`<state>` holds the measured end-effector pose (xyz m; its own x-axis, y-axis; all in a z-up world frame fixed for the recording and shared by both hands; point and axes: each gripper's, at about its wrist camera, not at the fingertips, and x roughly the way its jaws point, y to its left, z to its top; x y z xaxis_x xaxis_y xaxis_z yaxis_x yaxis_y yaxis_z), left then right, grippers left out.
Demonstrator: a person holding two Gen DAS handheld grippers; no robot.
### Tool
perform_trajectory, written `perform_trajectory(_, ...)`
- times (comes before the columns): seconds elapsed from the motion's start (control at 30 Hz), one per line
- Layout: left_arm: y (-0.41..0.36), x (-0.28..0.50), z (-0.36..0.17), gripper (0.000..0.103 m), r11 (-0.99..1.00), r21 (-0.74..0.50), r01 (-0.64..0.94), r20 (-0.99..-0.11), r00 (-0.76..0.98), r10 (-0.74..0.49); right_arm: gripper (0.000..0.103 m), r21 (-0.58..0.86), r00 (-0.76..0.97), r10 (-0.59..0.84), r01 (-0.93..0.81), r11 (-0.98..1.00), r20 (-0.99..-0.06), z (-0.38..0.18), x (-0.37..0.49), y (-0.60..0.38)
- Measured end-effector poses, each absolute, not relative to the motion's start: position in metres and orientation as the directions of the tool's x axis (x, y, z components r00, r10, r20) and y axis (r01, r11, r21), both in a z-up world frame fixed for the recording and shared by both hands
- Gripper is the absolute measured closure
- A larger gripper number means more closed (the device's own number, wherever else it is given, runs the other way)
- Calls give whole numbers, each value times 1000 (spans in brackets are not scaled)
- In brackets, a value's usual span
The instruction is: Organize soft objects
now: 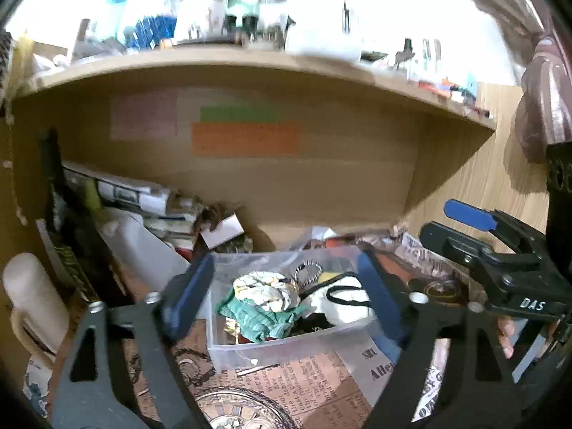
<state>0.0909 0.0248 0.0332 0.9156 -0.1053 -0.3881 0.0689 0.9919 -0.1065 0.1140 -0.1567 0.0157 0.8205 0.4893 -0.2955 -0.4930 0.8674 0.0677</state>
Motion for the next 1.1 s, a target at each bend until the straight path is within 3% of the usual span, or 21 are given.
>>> perform_trajectory(0.13, 21, 75, 39, 7, 995, -81, 56, -349, 934, -81, 7, 73, 833, 485, -485, 872, -266, 18, 102, -162)
perform_trajectory(0.3, 22, 63, 41, 2, 996, -75, 44, -333, 940, -67, 0, 91, 846, 478, -470, 878, -238, 17, 90, -168)
perform_trajectory(1.1, 12, 43, 44, 0, 997, -64, 49, -305, 950, -67, 0, 123, 853, 478, -462, 878, -210, 20, 66, -173)
